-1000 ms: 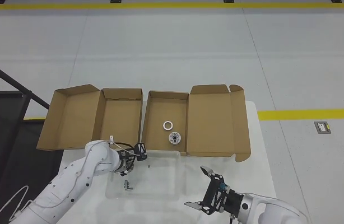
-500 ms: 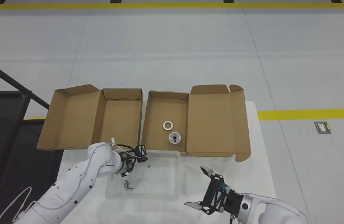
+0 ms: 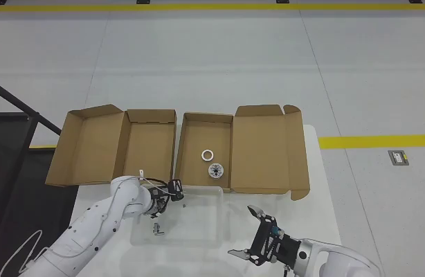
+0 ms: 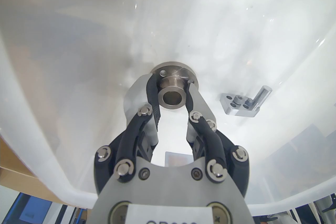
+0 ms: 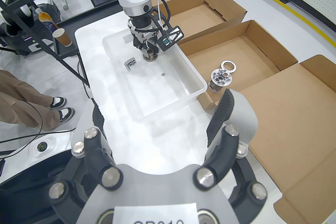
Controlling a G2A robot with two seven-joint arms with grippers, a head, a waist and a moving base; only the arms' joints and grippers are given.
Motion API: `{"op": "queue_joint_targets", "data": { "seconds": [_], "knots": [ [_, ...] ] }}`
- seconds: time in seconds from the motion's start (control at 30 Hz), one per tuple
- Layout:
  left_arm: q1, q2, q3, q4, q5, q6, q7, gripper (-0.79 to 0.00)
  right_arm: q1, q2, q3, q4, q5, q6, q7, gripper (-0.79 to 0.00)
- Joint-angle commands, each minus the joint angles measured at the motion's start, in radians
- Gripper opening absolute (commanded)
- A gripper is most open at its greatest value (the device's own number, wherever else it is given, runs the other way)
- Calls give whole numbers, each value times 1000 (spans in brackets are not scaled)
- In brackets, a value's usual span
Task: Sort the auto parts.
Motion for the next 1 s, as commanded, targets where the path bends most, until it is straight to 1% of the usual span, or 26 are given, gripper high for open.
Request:
{"op": "queue_joint_targets", "data": {
  "seconds": [0.0, 0.13, 0.23, 0.3, 0.4, 0.53, 0.6, 0.63, 0.7, 0.73, 0.8, 0.87, 0.93, 0.97],
  "knots": [
    [9, 6, -14, -22, -7, -21, 5, -785, 0, 0, 0, 0, 0, 0, 0, 0],
    [47, 30, -60, -110, -17, -65, 7, -785, 0, 0, 0, 0, 0, 0, 0, 0],
    [99, 58, -116, -209, -17, -81, 12, -785, 0, 0, 0, 0, 0, 0, 0, 0],
    [143, 80, -165, -281, -33, -110, 26, -785, 0, 0, 0, 0, 0, 0, 0, 0],
    [224, 116, -257, -396, -55, -141, 51, -785, 0, 0, 0, 0, 0, 0, 0, 0],
    [346, 163, -425, -531, -94, -160, 126, -785, 0, 0, 0, 0, 0, 0, 0, 0],
    [407, 181, -522, -574, -95, -122, 169, -785, 0, 0, 0, 0, 0, 0, 0, 0],
    [437, 188, -566, -585, -108, -108, 199, -785, 0, 0, 0, 0, 0, 0, 0, 0],
    [482, 198, -654, -578, -139, -73, 255, -785, 0, 0, 0, 0, 0, 0, 0, 0],
    [499, 202, -689, -569, -160, -70, 287, -785, 0, 0, 0, 0, 0, 0, 0, 0],
    [518, 207, -752, -519, -195, -65, 342, -785, 0, 0, 0, 0, 0, 0, 0, 0],
    [518, 208, -789, -468, -205, -19, 364, -785, 0, 0, 0, 0, 0, 0, 0, 0],
    [509, 204, -797, -429, -193, 80, 369, -785, 0, 0, 0, 0, 0, 0, 0, 0],
    [505, 202, -793, -420, -189, 113, 368, -785, 0, 0, 0, 0, 0, 0, 0, 0]
  ]
}}
